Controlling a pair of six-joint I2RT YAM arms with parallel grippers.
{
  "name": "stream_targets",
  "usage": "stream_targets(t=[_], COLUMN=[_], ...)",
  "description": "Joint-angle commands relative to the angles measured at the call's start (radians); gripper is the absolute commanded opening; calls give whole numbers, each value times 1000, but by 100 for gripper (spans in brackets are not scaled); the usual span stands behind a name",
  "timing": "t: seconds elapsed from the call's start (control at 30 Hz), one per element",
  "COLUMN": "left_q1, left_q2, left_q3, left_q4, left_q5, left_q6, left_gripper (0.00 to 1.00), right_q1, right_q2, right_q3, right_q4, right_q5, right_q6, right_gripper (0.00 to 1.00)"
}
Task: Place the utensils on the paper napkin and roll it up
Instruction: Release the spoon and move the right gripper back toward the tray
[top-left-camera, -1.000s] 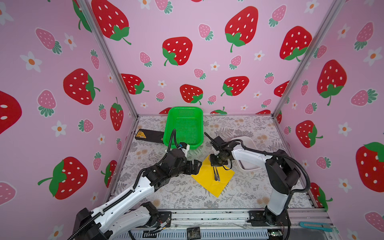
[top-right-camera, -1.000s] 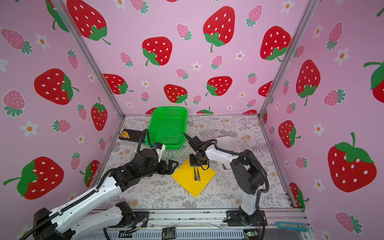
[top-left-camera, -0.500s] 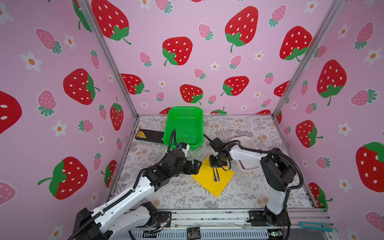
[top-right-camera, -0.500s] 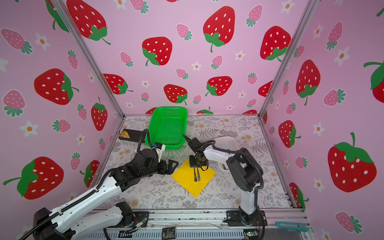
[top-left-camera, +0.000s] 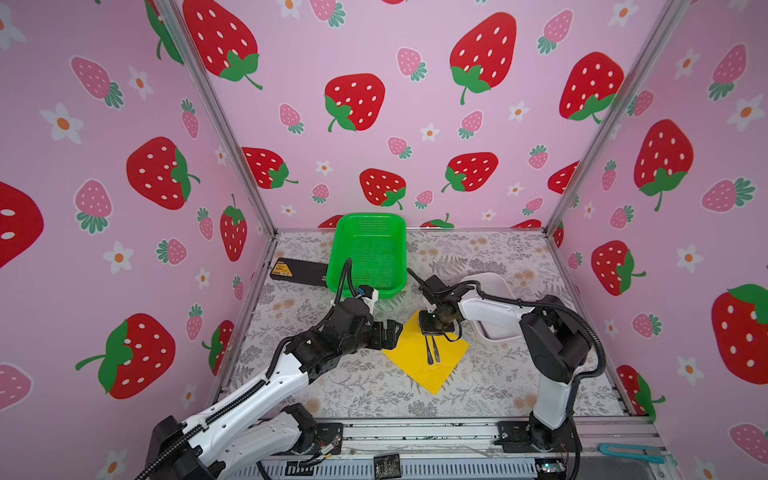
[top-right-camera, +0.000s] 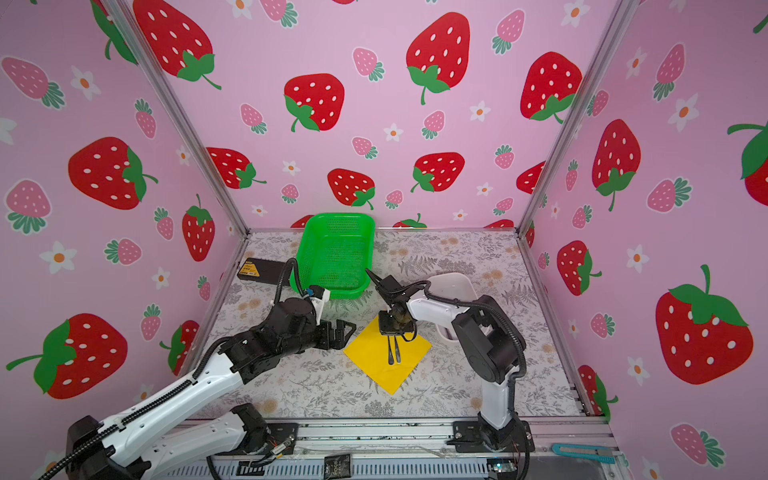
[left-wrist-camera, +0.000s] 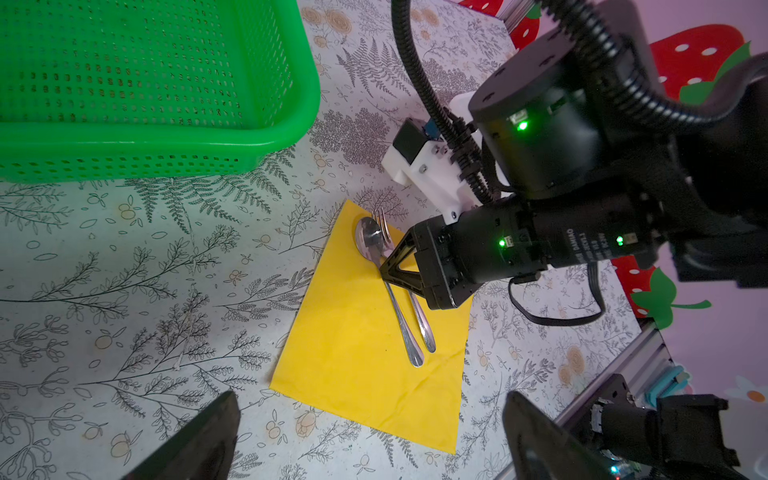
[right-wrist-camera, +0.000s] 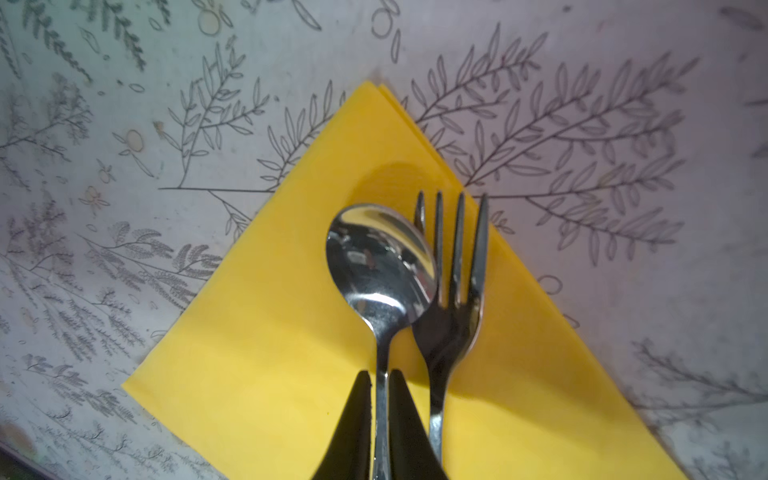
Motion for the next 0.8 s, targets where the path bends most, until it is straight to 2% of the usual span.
stream_targets(t=[0.0,0.07,0.23,0.33,0.4,0.47,0.6,0.67,0.77], left_q1=[4,4,4,4,3,1,-10,-16,-32], left_q2=[-5,-2,27,73,110,147,221,259,326], left_q3=[-10,-6,3,26,49,72,120,149,199], left_q4=[-4,-3,17,30,33,35,46,48,53], left_q5=[-5,-2,26,71,91,95,146,152,159], left_q6=[3,2,-9,-10,-9,-10,-7,-6,-5], left_gripper=[100,100,100,99,99,98,97,97,97], right_q1=[6,7,-5,-46,-96,-163,-327,-405,-456], right_q2=[-40,-75,-192,-284,-344,-405,-477,-464,-406], right_q3=[6,16,42,3,-42,-98,-207,-242,-233], right_q4=[-31,-37,-94,-106,-100,-82,-26,-2,-29], right_q5=[22,40,259,380,415,410,302,188,147], right_q6=[14,7,-40,-48,-49,-62,-111,-172,-235], right_gripper=[13,13,15,17,19,22,27,29,29])
